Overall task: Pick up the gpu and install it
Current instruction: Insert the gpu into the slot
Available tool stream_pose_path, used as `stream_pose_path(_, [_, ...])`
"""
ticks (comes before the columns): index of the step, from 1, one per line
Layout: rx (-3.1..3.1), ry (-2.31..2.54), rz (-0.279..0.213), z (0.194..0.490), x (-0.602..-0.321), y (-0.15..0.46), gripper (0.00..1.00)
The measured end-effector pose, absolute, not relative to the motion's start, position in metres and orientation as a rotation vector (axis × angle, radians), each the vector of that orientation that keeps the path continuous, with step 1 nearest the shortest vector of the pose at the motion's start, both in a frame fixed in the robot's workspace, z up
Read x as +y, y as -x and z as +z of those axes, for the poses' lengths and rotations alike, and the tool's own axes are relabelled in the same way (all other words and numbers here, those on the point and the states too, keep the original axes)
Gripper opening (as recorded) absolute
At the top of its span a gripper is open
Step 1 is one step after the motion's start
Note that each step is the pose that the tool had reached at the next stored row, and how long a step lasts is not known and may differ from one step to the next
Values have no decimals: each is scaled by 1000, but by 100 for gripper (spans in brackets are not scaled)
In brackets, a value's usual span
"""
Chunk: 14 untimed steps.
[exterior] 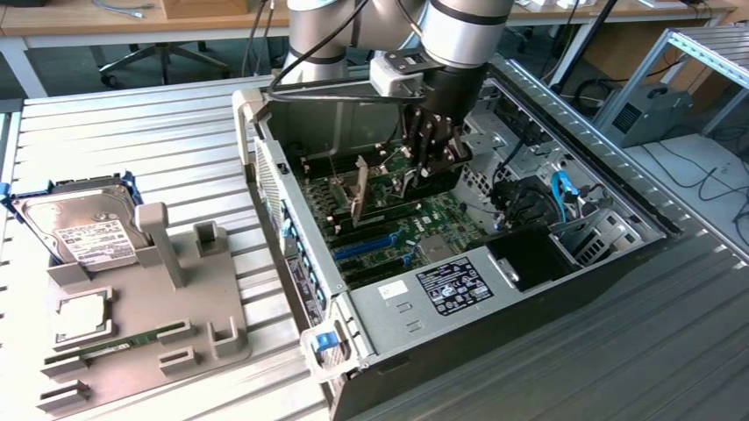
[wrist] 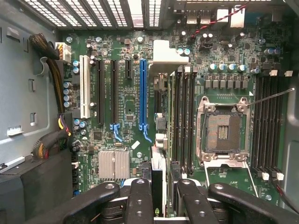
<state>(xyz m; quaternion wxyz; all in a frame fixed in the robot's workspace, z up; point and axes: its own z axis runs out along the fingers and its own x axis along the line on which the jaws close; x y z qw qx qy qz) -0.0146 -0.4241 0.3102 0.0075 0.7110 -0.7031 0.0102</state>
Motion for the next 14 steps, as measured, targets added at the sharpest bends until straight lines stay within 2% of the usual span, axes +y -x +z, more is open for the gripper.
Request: stream_pose_path(14, [-2198, -2222, 33, 309, -424, 17, 26])
